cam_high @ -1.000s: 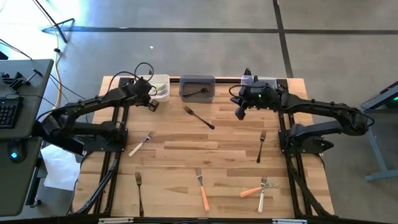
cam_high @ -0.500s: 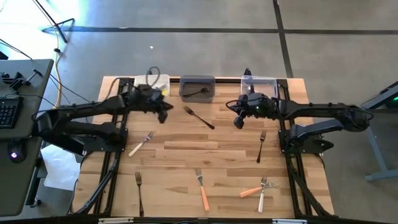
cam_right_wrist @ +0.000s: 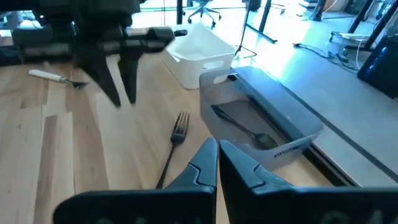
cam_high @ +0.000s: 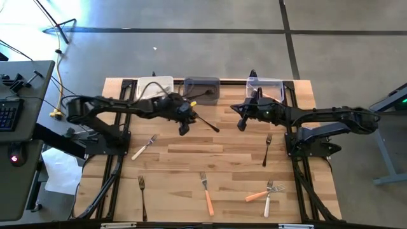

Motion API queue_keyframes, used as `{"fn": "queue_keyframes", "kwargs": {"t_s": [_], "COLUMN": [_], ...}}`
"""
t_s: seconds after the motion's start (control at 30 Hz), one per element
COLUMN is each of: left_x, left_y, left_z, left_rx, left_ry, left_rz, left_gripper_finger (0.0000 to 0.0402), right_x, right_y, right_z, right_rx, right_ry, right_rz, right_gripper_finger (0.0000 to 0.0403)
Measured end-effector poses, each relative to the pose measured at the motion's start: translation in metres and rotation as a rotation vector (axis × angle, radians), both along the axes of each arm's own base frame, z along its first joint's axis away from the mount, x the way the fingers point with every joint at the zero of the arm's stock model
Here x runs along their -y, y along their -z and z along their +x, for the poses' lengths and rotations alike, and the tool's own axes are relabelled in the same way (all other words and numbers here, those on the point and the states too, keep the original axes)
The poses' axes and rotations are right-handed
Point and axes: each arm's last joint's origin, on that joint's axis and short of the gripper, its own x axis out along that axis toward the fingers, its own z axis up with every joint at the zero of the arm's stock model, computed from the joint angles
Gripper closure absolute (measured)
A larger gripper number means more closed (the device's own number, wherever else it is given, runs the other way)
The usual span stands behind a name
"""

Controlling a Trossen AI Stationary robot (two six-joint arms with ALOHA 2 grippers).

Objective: Sort silverware by color (type)
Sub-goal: Put the black fork into the black bin

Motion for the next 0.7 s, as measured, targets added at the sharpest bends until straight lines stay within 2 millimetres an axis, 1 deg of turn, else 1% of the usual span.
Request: {"fn": "queue_keyframes", "kwargs": {"t_s": [0.13, 0.23, 0.3, 0.4, 0.5, 0.6, 0.7], "left_x": [-0.006, -0.006, -0.004, -0.003, -0.003, -0.003, -0.003], "left_y": [0.006, 0.007, 0.009, 0.013, 0.016, 0.019, 0.020], "left_z": [0.015, 0.020, 0.020, 0.021, 0.020, 0.018, 0.018], "left_rx": [-0.096, -0.090, -0.064, 0.019, 0.095, 0.156, 0.186], "left_ry": [-0.012, -0.015, -0.018, -0.039, -0.052, -0.059, -0.059], "left_rz": [-0.022, -0.023, -0.024, -0.034, -0.026, -0.015, -0.007], "left_gripper_finger": [0.0289, 0.0285, 0.0295, 0.0326, 0.0360, 0.0389, 0.0399], "right_x": [0.000, -0.003, -0.007, -0.019, -0.037, -0.057, -0.075], "right_y": [0.002, 0.009, 0.013, 0.015, 0.020, 0.018, 0.023], "right_z": [-0.001, -0.003, -0.007, -0.015, -0.022, -0.026, -0.036], "right_rx": [-0.007, -0.051, -0.119, -0.262, -0.395, -0.450, -0.528], "right_ry": [0.015, 0.035, 0.069, 0.165, 0.256, 0.341, 0.450], "right_rz": [0.039, 0.127, 0.227, 0.420, 0.567, 0.704, 0.836], "right_gripper_finger": [0.0403, 0.0402, 0.0403, 0.0402, 0.0402, 0.0402, 0.0402]}}
